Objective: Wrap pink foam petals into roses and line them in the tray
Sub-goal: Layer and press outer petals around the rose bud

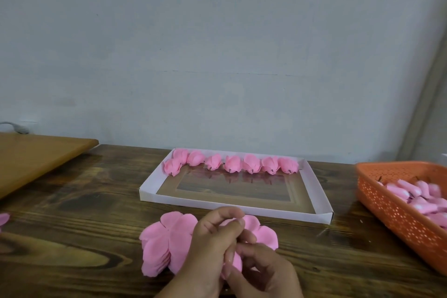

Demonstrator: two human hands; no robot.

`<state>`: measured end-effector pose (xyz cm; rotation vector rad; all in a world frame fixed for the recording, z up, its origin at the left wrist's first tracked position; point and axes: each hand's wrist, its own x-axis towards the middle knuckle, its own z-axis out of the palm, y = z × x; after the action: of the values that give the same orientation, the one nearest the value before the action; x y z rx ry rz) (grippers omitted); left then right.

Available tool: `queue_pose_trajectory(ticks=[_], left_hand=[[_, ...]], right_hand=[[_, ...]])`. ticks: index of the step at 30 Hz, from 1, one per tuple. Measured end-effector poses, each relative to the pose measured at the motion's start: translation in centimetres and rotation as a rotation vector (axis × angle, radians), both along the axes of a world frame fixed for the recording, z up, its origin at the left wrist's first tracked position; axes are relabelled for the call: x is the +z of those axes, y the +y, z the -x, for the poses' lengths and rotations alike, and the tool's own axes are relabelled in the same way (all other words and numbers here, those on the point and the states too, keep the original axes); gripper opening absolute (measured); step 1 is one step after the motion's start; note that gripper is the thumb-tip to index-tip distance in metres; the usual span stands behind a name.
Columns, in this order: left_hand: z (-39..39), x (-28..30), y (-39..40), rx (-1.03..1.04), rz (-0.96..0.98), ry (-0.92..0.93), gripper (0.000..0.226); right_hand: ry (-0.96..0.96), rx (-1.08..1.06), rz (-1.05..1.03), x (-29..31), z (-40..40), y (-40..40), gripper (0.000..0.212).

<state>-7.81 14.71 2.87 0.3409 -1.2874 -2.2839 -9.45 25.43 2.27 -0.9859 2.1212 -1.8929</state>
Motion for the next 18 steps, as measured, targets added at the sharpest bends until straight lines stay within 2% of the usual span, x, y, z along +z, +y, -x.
queue_pose_trajectory(ticks=[2,4,6,7,11,13,16,18], left_hand=[[0.2,-0.2,0.1,0.012,-0.004,0.007,0.041],[0.2,-0.2,0.2,0.020,-0.009,0.015,0.041],[0.1,-0.3,0.1,0.024,-0.003,0.014,0.043],[0.1,-0.3,0.1,0.026,0.001,0.009,0.045],[0.0,-0.3,0.0,0.012,0.003,-0.015,0.045],[-0.1,-0.1,-0.2,-0.003,-0.003,-0.018,0.042],[-0.2,0.1,-0.4,-0.010,-0.007,-0.026,0.040],[-0.3,0.1,-0.3,-0.018,-0.003,-0.029,0.041]], right_hand=[[0.148,-0.134,-0.018,-0.7,0.1,-0.3,0.053],[0.288,-0.092,-0.077,-0.6,0.3,0.1,0.040],[0.403,-0.101,-0.149,-0.3,0.8,0.9,0.036],[0.402,-0.104,-0.157,-0.2,0.9,1.3,0.035],[0.026,0.048,-0.099,0.1,1.1,1.2,0.034],[-0.146,0.119,-0.086,0.4,1.3,1.3,0.027],[-0.296,0.234,-0.078,0.9,1.5,1.6,0.022],[-0.326,0.268,-0.075,0.9,1.9,1.7,0.020]])
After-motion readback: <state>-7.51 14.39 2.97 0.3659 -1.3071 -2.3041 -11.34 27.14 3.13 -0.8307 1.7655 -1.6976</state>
